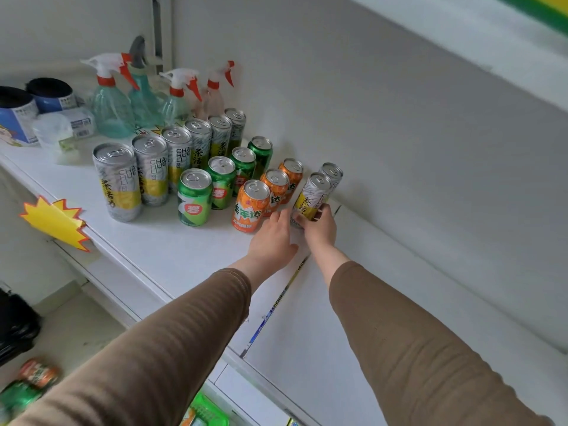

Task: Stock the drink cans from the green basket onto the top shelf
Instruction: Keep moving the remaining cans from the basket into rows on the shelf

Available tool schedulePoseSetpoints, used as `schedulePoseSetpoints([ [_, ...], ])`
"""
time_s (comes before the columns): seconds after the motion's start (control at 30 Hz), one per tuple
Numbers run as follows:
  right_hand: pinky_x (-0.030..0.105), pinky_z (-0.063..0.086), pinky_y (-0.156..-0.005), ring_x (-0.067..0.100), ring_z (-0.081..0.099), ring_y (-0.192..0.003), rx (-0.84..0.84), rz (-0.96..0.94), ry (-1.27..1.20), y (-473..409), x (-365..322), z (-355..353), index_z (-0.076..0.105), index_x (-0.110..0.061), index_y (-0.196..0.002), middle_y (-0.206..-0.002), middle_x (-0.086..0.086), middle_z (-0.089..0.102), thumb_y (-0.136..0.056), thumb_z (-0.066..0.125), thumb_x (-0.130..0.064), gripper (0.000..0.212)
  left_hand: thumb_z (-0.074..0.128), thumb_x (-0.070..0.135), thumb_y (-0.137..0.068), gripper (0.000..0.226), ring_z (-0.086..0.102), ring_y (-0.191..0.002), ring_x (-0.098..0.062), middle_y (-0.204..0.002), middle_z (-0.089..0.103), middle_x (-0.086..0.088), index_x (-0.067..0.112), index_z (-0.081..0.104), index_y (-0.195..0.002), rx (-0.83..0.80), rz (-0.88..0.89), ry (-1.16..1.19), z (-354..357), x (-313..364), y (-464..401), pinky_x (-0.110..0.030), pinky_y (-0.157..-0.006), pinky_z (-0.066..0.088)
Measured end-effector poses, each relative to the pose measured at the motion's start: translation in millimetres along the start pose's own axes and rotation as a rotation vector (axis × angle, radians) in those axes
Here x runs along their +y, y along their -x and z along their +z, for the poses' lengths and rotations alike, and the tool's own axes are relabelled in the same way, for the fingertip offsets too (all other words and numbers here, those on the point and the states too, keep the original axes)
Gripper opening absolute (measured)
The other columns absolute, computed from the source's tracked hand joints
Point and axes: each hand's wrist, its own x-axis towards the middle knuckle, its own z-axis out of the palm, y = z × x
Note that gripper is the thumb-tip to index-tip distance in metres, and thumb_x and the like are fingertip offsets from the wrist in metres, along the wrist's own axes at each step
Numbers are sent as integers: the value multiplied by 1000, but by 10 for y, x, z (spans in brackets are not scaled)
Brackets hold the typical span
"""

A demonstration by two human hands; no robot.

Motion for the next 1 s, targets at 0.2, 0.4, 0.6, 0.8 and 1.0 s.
schedulePoseSetpoints([
  [0.2,33,51,-85,26,68,-105,-4,101,-95,127,-22,5,47,-16,-124,-121,6,69,-82,83,-23,56,73,25,-80,78,48,-121,-28,-135,46,-8,14,29,-144,-19,2,-22,-53,-25,119,-39,-93,47],
  [0.4,32,40,-102,25,45,-137,15,-58,60,756,-45,-44,34,-15,-148,-152,6,44,-88,76,-20,73,70,28,-83,78,40,-130,-27,-144,38,-7,14,27,-146,-67,70,-67,-227,-175,481,-38,-96,44],
  [0.6,42,34,-114,32,36,-138,-46,-387,355,1641,-166,116,42,-12,-148,-149,11,43,-84,77,-25,73,72,29,-81,84,41,-130,-30,-147,36,-7,17,25,-150,-26,181,-163,-850,-647,1061,-44,-98,46],
  [0.8,43,34,-115,32,34,-140,-51,-504,464,2789,-463,635,46,-15,-144,-155,9,38,-84,75,-31,68,75,27,-80,80,41,-129,-33,-147,34,-10,13,32,-146,-30,193,-223,-1565,-1502,1815,-45,-103,43],
  [1.0,44,27,-120,32,33,-142,-60,-499,520,3906,-446,1323,47,-16,-143,-156,8,37,-84,72,-33,66,76,26,-73,84,42,-126,-37,-145,37,-14,10,35,-144,-87,216,-259,-1948,-2482,2558,-48,-104,40],
])
